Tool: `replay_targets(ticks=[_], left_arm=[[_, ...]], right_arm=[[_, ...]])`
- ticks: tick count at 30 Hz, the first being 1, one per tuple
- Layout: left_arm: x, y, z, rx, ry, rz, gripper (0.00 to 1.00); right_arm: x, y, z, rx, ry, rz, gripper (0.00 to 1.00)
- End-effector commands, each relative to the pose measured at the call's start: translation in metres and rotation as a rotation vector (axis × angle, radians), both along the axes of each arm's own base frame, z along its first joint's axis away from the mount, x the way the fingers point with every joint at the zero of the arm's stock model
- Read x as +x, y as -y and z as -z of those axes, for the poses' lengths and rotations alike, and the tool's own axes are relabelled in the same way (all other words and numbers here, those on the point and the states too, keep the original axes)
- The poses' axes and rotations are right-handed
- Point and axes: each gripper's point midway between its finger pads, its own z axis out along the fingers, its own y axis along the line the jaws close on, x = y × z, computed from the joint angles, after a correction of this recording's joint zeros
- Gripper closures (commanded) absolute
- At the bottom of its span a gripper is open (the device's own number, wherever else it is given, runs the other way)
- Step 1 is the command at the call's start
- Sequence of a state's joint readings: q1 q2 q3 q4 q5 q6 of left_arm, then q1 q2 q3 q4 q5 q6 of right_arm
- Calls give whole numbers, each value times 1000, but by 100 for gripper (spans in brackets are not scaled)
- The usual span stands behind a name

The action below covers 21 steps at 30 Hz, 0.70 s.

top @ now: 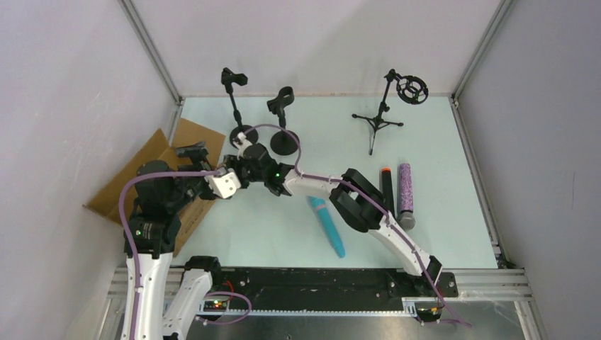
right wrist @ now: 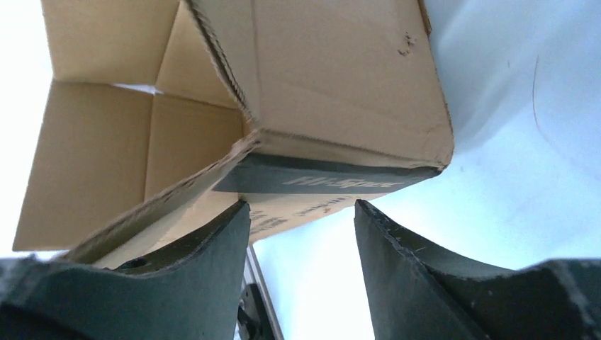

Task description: Attach the microphones to the stand

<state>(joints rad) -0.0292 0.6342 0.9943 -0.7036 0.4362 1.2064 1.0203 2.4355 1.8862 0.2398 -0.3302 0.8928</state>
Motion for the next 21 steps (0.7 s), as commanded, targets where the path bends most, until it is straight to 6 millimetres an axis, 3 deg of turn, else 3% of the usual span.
replay_targets(ticks=[1,2,3,4,5,6,7,8,13,15,16,17,18,19,20,21], left_arm=[[4,-5,-2,-18,6,-33,2],[4,-5,-2,-20,4,-37,2],[4,-6,-2,-24,1,-43,2],[4,-6,-2,-26,-1,-47,2],[4,-7,-2,-31,-2,-54,2],[5,-7,-2,-35,-5,-57,2],[4,-7,-4,-46,-6,-63,2],[5,-7,-6,-56,-6,-64,2],[4,-2,-12,-175,-50,-86,2],[5,1,-11,-236,-88,-105,2],[5,1,-13,-273,-103,-118,2],[7,3,-11,-317,-133,-134,2],[7,3,-14,-345,-143,-145,2],[9,5,-12,-397,-176,-163,2],[8,7,-17,-453,-194,-177,2],[11,8,-18,-480,-212,-187,2]], right_arm=[[10,-23,-24,30,61,-29,38],[11,-24,-9,-1,43,-34,38],[13,-31,-26,31,62,-43,37],[13,-33,-12,7,45,-48,37],[14,-39,-27,39,56,-53,36],[14,-41,-13,23,38,-58,35],[15,-45,-25,47,38,-63,34],[14,-47,-15,43,26,-75,33],[11,-48,-20,95,-3,-145,27],[5,-38,-23,64,0,-193,26],[2,-29,-6,9,9,-213,24],[0,-22,-34,21,47,-213,23],[-1,-6,-4,-54,46,-199,21],[-1,3,-41,-24,94,-186,19],[1,19,-26,-66,102,-168,16],[1,28,-56,-38,141,-156,14]])
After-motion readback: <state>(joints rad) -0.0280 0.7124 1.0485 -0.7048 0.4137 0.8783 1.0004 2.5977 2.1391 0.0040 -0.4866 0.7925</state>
